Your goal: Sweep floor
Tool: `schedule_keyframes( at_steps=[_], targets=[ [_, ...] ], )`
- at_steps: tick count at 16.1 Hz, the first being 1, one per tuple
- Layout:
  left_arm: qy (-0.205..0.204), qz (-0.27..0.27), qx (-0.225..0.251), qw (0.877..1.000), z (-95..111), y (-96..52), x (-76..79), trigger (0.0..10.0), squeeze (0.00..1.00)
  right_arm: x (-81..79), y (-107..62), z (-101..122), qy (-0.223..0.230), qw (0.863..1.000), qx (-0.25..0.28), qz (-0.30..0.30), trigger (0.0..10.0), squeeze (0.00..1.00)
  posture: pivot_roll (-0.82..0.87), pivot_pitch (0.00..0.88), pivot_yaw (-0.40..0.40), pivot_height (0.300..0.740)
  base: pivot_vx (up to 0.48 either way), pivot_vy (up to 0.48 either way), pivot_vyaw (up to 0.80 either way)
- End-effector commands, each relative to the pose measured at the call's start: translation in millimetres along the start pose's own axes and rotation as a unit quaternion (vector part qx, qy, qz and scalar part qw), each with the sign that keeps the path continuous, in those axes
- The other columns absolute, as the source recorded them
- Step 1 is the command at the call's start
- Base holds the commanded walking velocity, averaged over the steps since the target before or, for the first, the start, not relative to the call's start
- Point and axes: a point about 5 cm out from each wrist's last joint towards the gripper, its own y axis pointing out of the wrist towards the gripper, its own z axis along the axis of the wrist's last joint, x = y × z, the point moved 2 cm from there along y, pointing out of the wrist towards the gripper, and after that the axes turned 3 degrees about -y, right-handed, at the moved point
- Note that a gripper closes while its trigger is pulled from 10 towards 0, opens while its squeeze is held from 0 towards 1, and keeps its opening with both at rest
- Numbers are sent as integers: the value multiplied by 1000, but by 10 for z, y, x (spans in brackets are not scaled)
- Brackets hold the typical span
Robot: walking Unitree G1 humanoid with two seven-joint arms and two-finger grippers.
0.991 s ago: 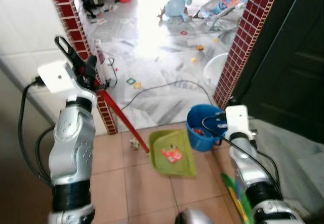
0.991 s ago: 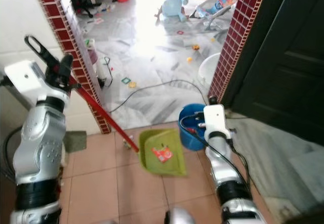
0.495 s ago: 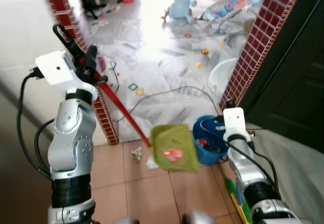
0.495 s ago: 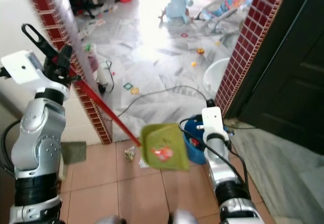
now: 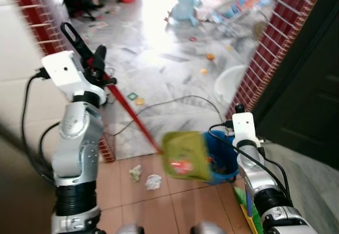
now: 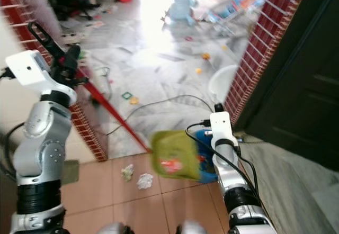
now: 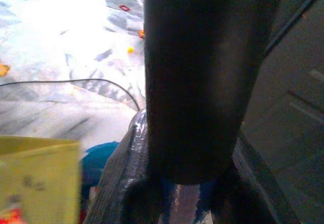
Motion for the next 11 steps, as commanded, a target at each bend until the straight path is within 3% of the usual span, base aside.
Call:
schedule_keyframes(
  at_steps=[1, 11],
  targets=[
    [-18, -31, 35, 999, 152, 25, 176, 10000, 0, 102, 31, 10, -5, 1000, 2, -13, 10000, 0, -40, 0, 18, 740, 382, -289, 0],
    [7, -40, 51, 998, 206, 44, 225, 10000, 0, 76, 37, 21, -5, 1000, 6, -10, 10000, 0, -41, 0, 21, 740, 376, -294, 0]
  ],
)
